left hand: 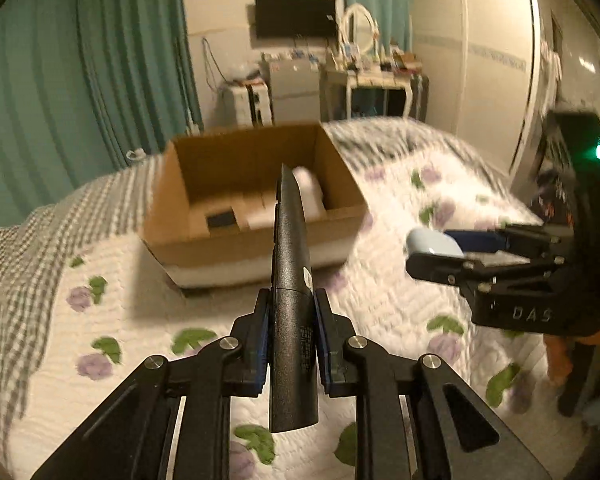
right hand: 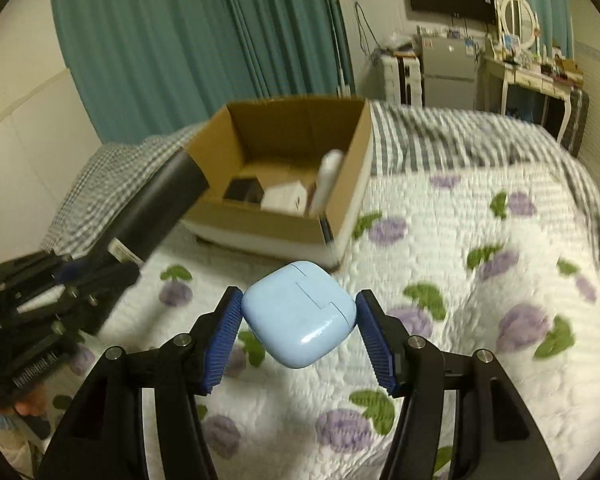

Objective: Organize rigid objects
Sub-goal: 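Lower the remote and earbud case into the box and open both grippers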

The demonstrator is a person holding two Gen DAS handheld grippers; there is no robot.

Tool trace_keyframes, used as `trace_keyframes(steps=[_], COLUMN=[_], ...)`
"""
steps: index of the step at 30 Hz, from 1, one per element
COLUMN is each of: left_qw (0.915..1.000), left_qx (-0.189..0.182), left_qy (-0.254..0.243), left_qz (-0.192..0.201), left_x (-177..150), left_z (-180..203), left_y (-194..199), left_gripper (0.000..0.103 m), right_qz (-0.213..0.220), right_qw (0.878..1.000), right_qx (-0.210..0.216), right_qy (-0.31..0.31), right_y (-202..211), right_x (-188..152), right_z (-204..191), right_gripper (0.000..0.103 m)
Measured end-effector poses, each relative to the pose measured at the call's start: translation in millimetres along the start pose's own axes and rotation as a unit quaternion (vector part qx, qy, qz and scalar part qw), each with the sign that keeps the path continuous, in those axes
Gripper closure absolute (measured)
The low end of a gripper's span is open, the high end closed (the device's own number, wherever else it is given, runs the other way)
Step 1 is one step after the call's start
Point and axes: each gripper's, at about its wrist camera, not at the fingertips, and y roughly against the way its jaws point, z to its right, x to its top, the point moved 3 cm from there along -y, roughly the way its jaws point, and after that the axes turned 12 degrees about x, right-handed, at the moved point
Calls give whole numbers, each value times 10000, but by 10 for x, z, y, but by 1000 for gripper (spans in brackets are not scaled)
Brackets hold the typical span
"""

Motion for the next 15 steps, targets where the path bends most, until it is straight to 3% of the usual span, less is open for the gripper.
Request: trace_keyframes(steps=[6, 9, 12, 15], left_qw=[9986, 9969, 9969, 9970], left_qx=[196, 114, 255, 81], left_qy=[485, 783, 739, 767], left_qz=[116, -2, -44, -95], left_x=[446, 646, 827, 990], left_z=[-394, -563, -606, -600], left_y=[-28, -224, -475, -750], left_gripper=[83, 83, 83, 83], right_qz=[355, 571, 749, 879], right_qw=[9985, 9966, 9944, 9928], right_qx=[-19, -2, -8, -52], right_qy=[414, 592, 750, 806], right_y=[62, 41, -64, -226], right_x=[527, 839, 1161, 1409], right_z=[-125, -181, -215, -188], right_gripper=[45, 45, 45, 45])
